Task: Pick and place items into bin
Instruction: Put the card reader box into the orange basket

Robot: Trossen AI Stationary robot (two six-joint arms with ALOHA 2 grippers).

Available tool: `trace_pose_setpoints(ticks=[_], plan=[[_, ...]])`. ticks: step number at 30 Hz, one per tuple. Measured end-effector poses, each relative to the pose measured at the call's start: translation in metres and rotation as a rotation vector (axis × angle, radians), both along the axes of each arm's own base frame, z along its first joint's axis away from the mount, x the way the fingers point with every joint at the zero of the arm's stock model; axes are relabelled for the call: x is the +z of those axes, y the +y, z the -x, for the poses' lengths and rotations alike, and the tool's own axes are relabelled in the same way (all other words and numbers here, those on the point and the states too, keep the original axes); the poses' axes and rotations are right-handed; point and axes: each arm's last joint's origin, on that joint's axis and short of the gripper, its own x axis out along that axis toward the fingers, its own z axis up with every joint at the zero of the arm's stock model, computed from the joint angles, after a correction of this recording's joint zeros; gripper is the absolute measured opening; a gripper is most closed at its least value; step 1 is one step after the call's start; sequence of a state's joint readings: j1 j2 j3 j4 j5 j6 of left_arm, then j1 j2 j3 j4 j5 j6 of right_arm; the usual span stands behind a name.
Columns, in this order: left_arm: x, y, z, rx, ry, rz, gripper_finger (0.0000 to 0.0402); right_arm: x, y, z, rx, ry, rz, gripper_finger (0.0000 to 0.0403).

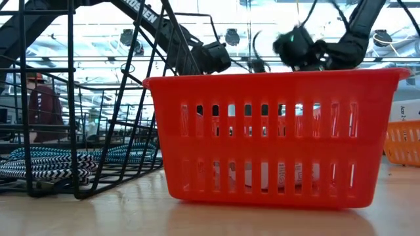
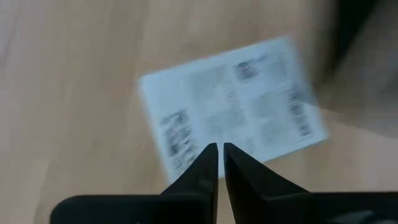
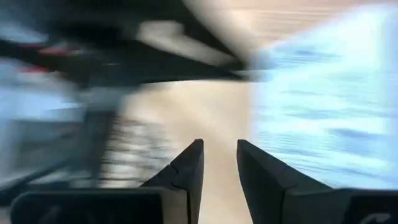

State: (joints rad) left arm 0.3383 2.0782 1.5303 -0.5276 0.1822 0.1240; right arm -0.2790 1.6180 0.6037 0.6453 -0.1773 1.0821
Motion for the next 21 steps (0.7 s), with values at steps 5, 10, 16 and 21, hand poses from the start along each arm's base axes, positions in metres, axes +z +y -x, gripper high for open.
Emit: trace_pose_setpoints(ticks=[5,10,16,21], plan=[[0.0,-0.006,0.0,-0.067,-0.013,0.081,0.003,0.003,-0.001,0.014,-0.09,0.154,0.044,0.0091],[-0.002,-0.011,-0.002,-0.082,-0.009,0.069,0.003,-0.001,-0.002,0.02,-0.16,0.238,0.078,0.0091],[-0.028,-0.011,-0.009,-0.082,0.029,0.071,0.003,-0.007,-0.005,0.026,-0.207,0.331,0.095,0.0091],[-0.034,-0.009,-0.011,-0.078,0.027,0.073,0.003,-0.013,-0.004,0.03,-0.22,0.379,0.042,0.0091]])
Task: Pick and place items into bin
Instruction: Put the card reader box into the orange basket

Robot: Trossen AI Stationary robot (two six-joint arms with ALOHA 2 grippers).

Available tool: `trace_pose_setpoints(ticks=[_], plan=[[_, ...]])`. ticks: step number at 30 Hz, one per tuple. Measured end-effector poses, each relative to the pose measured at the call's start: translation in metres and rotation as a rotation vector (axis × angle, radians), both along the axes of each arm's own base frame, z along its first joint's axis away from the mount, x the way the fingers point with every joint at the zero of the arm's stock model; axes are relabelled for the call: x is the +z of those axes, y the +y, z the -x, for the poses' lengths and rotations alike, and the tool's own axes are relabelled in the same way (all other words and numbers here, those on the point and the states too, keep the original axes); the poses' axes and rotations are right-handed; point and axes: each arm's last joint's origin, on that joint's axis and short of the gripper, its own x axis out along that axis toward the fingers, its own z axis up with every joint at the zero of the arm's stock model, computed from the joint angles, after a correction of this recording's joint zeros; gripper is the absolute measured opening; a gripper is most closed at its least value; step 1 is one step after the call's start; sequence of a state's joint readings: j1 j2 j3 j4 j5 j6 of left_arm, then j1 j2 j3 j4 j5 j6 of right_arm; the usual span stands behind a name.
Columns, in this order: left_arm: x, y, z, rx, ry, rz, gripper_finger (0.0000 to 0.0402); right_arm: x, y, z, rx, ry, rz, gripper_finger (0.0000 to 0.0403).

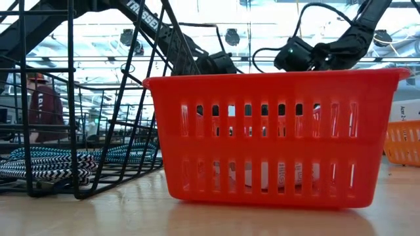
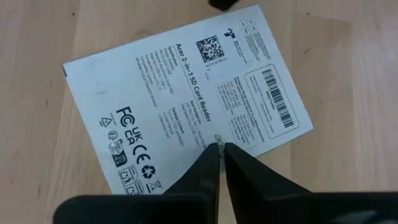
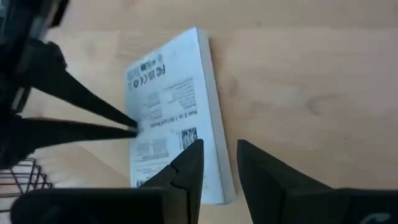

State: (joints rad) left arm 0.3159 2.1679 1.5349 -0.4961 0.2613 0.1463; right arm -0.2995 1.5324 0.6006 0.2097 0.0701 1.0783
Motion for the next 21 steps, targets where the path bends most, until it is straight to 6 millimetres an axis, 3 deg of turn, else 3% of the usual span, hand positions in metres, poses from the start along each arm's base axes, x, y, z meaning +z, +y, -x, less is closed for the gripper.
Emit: trace_pose_setpoints(ticks=[8,15,21], plan=[[-0.002,0.001,0.002,0.0,0.019,0.013,0.003,0.0,0.001,-0.003,0.096,-0.071,-0.149,0.0091],[-0.003,0.0,0.002,0.006,0.018,0.016,0.003,0.03,-0.001,-0.022,0.249,-0.427,-0.07,0.0091],[-0.003,-0.001,0.002,0.015,0.03,0.021,0.003,0.018,-0.004,-0.015,0.166,-0.287,-0.075,0.0077]])
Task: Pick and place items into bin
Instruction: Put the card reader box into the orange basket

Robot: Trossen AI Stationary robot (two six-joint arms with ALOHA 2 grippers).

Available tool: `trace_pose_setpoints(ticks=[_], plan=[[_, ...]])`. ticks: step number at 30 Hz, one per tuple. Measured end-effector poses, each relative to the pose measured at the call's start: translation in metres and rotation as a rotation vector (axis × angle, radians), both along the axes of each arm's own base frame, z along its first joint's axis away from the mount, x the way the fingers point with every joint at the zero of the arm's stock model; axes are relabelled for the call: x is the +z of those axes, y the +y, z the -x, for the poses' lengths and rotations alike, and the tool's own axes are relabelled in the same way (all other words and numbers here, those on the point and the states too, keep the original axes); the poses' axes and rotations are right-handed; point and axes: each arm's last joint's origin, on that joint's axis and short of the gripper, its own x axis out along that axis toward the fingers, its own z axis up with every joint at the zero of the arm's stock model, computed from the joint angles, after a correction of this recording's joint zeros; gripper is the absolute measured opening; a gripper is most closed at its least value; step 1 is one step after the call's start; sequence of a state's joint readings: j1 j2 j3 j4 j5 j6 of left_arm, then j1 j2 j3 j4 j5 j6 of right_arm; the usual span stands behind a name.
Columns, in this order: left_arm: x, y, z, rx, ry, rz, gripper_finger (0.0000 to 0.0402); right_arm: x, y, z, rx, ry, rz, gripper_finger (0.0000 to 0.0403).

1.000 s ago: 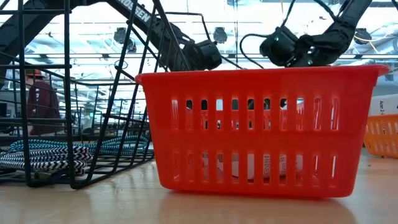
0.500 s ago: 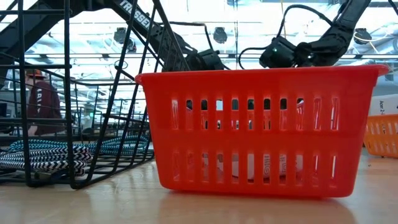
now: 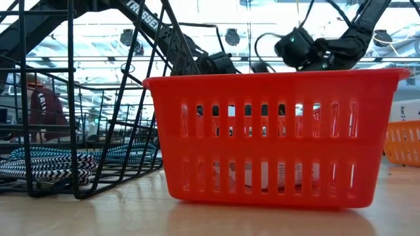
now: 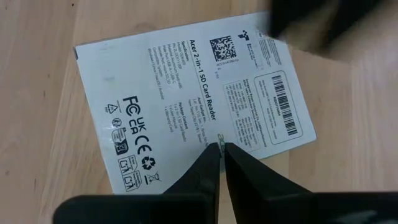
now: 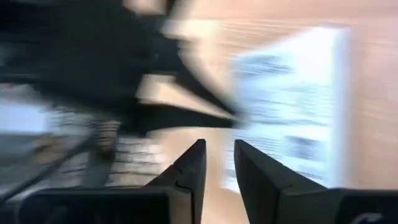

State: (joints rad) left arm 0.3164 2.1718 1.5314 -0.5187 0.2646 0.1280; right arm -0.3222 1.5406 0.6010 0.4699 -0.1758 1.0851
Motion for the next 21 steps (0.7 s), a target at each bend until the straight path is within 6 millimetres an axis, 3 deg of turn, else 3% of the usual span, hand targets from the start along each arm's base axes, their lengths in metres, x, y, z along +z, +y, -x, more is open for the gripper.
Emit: trace_pose_setpoints(ticks=[3,12,15,21], plan=[[0.0,0.0,0.001,-0.001,0.008,0.0,0.003,-0.012,0.001,0.008,-0.064,0.148,0.004,0.0062],[0.0,-0.003,0.0,-0.01,0.007,-0.003,0.003,-0.022,0.002,0.018,-0.107,0.31,0.004,0.0028],[-0.001,-0.004,-0.001,-0.016,0.005,-0.005,0.003,-0.025,0.004,0.021,-0.089,0.346,-0.037,0.0031],[-0.001,-0.005,0.001,-0.026,0.017,-0.001,0.003,-0.022,0.005,0.014,-0.005,0.243,-0.067,0.0068]])
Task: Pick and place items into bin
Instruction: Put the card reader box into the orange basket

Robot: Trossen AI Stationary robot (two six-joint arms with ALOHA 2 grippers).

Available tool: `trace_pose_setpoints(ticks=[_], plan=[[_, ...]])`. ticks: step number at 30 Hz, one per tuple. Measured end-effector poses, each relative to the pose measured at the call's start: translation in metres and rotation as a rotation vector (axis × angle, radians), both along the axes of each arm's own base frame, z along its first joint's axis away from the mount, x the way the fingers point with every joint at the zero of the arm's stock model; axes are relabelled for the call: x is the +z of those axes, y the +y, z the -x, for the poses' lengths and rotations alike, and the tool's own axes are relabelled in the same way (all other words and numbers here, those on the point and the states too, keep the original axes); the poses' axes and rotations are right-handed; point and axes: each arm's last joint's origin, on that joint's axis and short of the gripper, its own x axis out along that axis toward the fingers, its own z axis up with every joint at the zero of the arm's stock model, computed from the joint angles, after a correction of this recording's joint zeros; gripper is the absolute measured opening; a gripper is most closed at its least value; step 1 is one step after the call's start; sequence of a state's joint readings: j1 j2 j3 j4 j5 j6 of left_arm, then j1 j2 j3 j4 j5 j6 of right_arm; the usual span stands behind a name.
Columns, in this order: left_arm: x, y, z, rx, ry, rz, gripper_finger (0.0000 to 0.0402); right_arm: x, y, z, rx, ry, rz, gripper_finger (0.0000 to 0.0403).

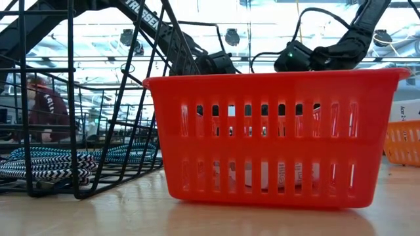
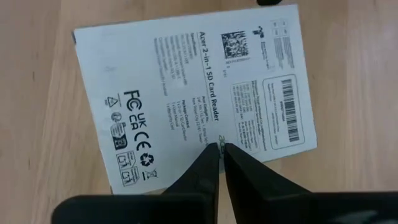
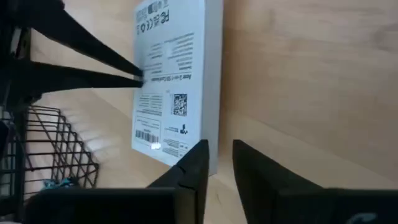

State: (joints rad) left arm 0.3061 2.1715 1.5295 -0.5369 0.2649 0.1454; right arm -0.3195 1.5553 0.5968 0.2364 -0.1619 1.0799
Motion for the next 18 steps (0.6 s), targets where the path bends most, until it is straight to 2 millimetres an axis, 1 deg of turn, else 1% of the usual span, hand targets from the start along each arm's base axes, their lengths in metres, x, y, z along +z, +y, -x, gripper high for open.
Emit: trace_pose_setpoints(ticks=[4,8,9,11,12,14,18], plan=[[0.0,0.0,0.0,-0.001,0.004,0.003,0.003,-0.012,0.0,-0.006,0.025,-0.015,-0.041,0.0091],[-0.001,0.001,0.0,-0.004,-0.003,0.009,0.003,-0.019,0.002,-0.027,0.085,-0.176,-0.056,0.0094],[-0.004,0.001,0.0,-0.001,0.006,0.007,0.003,-0.02,0.003,-0.03,0.1,-0.215,-0.051,0.0093],[-0.004,0.002,-0.003,0.002,-0.029,0.018,0.003,-0.016,0.002,-0.039,0.101,-0.289,-0.02,0.0092],[-0.004,0.001,-0.005,0.0,-0.044,0.024,0.003,-0.017,0.0,-0.042,0.093,-0.299,-0.007,0.0092],[-0.012,0.0,-0.007,-0.001,-0.031,0.032,0.003,-0.017,-0.001,-0.043,0.091,-0.331,0.006,0.0092],[-0.012,0.0,-0.006,0.003,-0.032,0.053,0.003,-0.017,-0.002,-0.043,0.076,-0.326,-0.011,0.0091]])
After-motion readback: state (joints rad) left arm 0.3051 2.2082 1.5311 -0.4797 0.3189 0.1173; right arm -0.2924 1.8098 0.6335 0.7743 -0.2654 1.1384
